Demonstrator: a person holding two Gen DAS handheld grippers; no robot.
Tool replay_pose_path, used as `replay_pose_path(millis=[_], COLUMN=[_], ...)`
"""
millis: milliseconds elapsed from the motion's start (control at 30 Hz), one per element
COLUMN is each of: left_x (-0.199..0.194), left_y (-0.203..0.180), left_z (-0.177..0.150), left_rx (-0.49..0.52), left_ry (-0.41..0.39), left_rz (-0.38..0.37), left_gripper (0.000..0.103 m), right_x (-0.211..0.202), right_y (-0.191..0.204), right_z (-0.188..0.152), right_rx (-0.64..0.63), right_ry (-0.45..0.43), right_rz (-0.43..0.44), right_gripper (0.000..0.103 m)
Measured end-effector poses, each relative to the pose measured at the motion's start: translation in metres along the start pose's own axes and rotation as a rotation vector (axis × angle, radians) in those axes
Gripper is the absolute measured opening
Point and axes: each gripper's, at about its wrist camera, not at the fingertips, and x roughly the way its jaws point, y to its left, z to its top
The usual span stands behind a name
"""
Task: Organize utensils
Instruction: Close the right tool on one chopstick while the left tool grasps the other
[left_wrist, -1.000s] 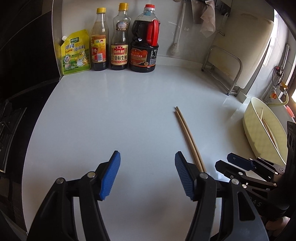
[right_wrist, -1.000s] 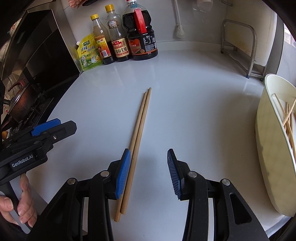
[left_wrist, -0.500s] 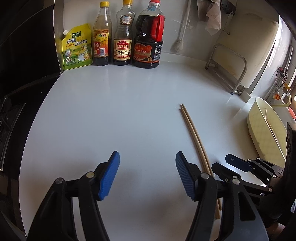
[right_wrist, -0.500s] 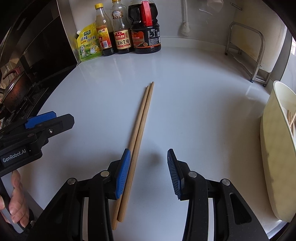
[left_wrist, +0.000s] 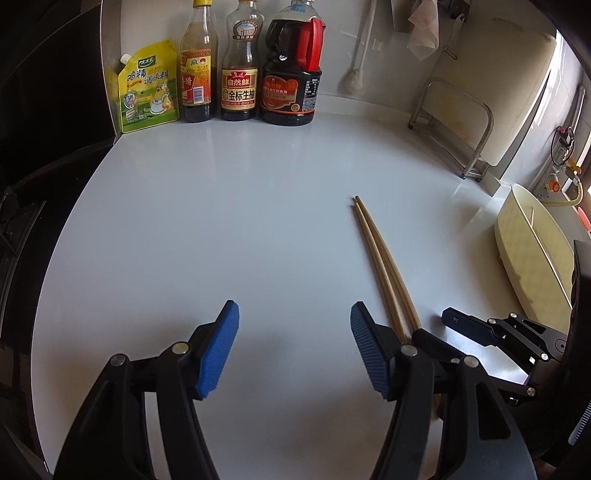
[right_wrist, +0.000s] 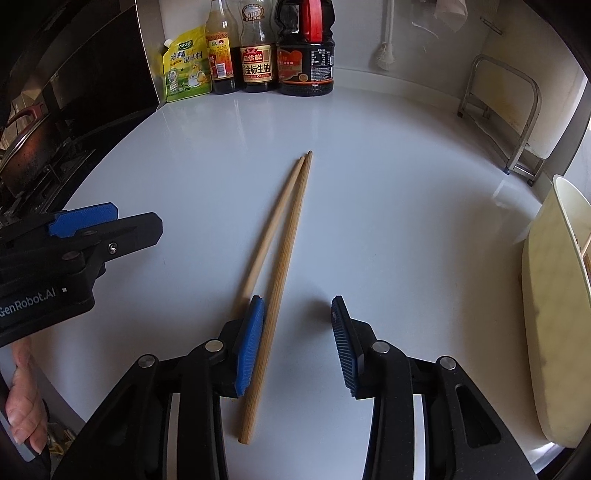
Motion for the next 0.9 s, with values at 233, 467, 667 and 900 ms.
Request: replay_pose_path(millis=[233, 467, 667, 900], left_x=[0.007, 0.018, 0.02, 0.021], left_y=[-0.01, -0.032, -0.038, -0.03], left_z=[-0.004, -0.007, -0.009, -0.006], left_rx=[0.004, 0.031, 0.039, 0.005], left_ry=[0.022, 0.049, 0.036, 0.027], left_rz=[-0.005, -0.006, 0.032, 0.077], left_gripper=[0.063, 0.065, 0.068, 0.081], right_x=[-0.002, -0.009, -0.015, -0.016], right_y=[-0.001, -0.026, -0.052, -0.058], right_z=[0.0, -0.008, -0.019, -0.02], right_rx=[0.008, 0.067, 0.12, 0.137], right_ry=[-0.002, -0.002, -0.009, -0.022], right_rz=[0.011, -0.01, -0.008, -0.004], right_gripper=[0.007, 0.006, 0.007, 0.016])
